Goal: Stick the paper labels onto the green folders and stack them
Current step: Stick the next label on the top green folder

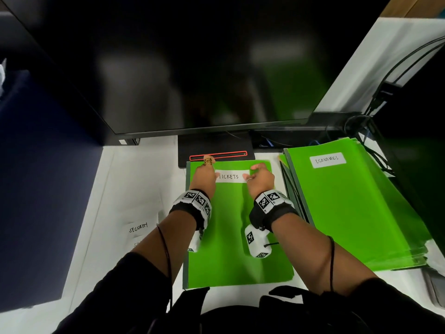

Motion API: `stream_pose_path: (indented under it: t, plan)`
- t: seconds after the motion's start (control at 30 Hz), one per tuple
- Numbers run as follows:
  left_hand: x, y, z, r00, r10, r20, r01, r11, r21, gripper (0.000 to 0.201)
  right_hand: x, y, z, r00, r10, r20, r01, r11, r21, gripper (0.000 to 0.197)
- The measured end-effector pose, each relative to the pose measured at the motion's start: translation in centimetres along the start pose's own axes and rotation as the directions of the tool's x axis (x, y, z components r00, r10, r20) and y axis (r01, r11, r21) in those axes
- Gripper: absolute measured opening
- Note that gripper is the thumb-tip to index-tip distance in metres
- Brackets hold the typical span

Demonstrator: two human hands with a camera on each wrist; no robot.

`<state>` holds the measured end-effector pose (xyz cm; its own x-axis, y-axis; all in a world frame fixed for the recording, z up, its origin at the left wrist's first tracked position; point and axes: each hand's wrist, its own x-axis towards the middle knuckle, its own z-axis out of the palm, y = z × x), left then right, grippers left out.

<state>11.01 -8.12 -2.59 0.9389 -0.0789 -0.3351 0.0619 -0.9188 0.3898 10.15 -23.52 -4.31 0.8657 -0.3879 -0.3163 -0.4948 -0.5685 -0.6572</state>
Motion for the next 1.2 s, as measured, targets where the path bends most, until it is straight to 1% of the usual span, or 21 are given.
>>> stream_pose_path:
  t: [0.1, 0.17, 0.23, 0.37, 0.47, 0.53, 0.6, 0.67, 0.7, 0.73, 0.77, 0.83, 0.93, 1.03, 1.07, 1.13, 1.2]
  plan:
    - [0.0, 0.2, 0.0, 1.000, 0.006, 0.003, -0.006, 1.000, 0.025, 0.039, 0.0, 0.1, 0.3, 1.000, -0.019, -0.002, 0.019, 0.998, -0.059, 0.032]
    - [-0.1, 0.3, 0.1, 1.000, 0.002, -0.018, -0.002, 1.000, -0.010, 0.038, 0.0, 0.3, 0.6, 0.999, -0.039, -0.003, 0.039, 0.992, -0.120, 0.031]
    - [-0.1, 0.4, 0.2, 1.000, 0.014, -0.025, -0.014, 1.000, -0.005, 0.037, 0.0, 0.3, 0.8, 0.998, -0.059, -0.002, 0.058, 0.986, -0.159, 0.030]
    - [0.0, -0.2, 0.2, 0.997, 0.067, -0.044, -0.069, 0.996, -0.048, 0.034, 0.1, 0.6, 0.3, 0.997, -0.079, -0.018, 0.076, 0.987, -0.145, 0.036]
    - [0.3, -1.1, -0.2, 0.998, -0.010, -0.055, 0.001, 0.987, -0.162, 0.035, 0.5, 0.9, -0.4, 0.998, -0.054, -0.036, 0.050, 0.993, -0.107, 0.033]
    - [0.5, -1.1, -0.7, 0.998, -0.046, -0.038, 0.038, 0.978, -0.205, 0.039, 1.0, 0.7, -0.5, 0.998, -0.023, -0.050, 0.019, 0.997, -0.080, 0.029]
    - [0.8, -0.6, -1.1, 0.998, -0.062, -0.018, 0.058, 0.983, -0.177, 0.052, 1.2, 0.3, -0.5, 0.999, 0.022, -0.032, -0.023, 0.998, -0.061, 0.042]
    - [1.1, 0.0, -1.2, 0.995, -0.096, 0.018, 0.097, 0.992, -0.074, 0.078, 1.3, -0.1, -0.5, 0.999, 0.053, 0.001, -0.053, 0.994, -0.091, 0.057]
    - [1.2, 0.3, -1.2, 0.993, -0.117, 0.031, 0.117, 0.993, -0.004, 0.089, 1.2, -0.1, -0.5, 0.998, 0.061, 0.008, -0.059, 0.991, -0.117, 0.061]
    - [1.2, 0.5, -1.1, 0.990, -0.136, 0.035, 0.134, 0.989, 0.059, 0.096, 1.2, -0.2, -0.4, 0.998, 0.059, 0.011, -0.057, 0.988, -0.145, 0.063]
    - [1.3, 0.7, -1.0, 0.988, -0.149, 0.034, 0.145, 0.984, 0.103, 0.097, 1.2, -0.1, -0.4, 0.998, 0.053, 0.015, -0.050, 0.984, -0.170, 0.063]
    - [1.4, 0.8, -0.8, 0.987, -0.157, 0.045, 0.151, 0.982, 0.115, 0.088, 1.4, 0.0, -0.2, 0.999, 0.035, 0.031, -0.027, 0.976, -0.215, 0.063]
    - [1.5, 0.7, -0.9, 0.985, -0.159, 0.067, 0.155, 0.986, 0.060, 0.072, 1.8, 0.0, -0.2, 0.998, 0.033, 0.053, -0.019, 0.971, -0.239, 0.069]
    - [1.6, 0.7, -1.3, 0.986, -0.147, 0.080, 0.146, 0.989, 0.020, 0.055, 2.2, -0.1, -0.5, 0.995, 0.042, 0.089, -0.018, 0.966, -0.258, 0.069]
    - [1.6, 0.7, -1.3, 0.987, -0.140, 0.078, 0.140, 0.990, 0.008, 0.049, 2.3, -0.2, -0.6, 0.994, 0.045, 0.103, -0.016, 0.964, -0.264, 0.067]
    - [1.7, 0.6, -1.4, 0.989, -0.136, 0.051, 0.136, 0.991, 0.000, 0.038, 2.5, -0.1, -0.9, 0.992, 0.051, 0.117, -0.020, 0.967, -0.256, 0.055]
    - [1.7, 0.5, -1.5, 0.989, -0.146, 0.027, 0.146, 0.989, 0.000, 0.035, 2.6, -0.2, -1.3, 0.985, 0.070, 0.158, -0.030, 0.971, -0.239, 0.048]
